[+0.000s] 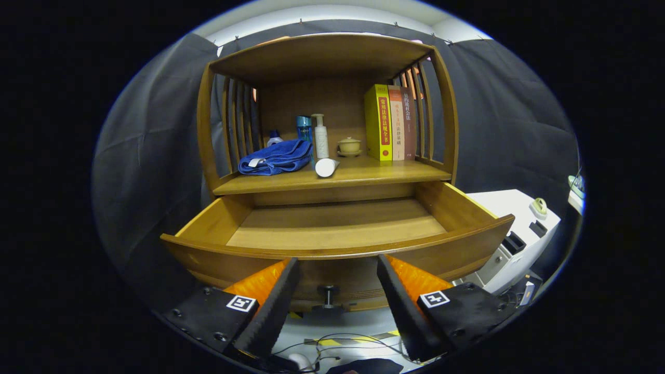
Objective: Pull open the drawer, take out the items inside it, and place them on the countertop above the cabinet.
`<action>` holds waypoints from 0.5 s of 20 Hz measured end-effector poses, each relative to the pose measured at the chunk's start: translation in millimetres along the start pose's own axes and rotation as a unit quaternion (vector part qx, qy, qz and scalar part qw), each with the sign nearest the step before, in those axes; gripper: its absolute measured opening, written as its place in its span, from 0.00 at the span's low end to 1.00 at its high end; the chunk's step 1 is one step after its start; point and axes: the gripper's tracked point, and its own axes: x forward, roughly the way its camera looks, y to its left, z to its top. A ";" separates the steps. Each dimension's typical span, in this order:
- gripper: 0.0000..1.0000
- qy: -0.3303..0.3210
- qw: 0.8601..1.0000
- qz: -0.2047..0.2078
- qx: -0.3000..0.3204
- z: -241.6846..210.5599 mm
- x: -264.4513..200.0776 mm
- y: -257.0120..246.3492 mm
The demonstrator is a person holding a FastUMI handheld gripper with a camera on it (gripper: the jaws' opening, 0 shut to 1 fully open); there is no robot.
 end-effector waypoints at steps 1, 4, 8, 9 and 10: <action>0.99 -0.009 1.000 0.000 -0.005 0.9 -0.9 0.7; 0.99 -0.020 1.000 0.001 -0.004 0.9 -2.4 0.8; 0.99 -0.027 1.000 0.002 -0.002 3.0 1.6 -1.9; 0.99 -0.029 1.000 0.001 -0.001 3.9 5.0 -1.4; 0.99 -0.030 1.000 0.001 -0.005 4.4 7.4 -1.7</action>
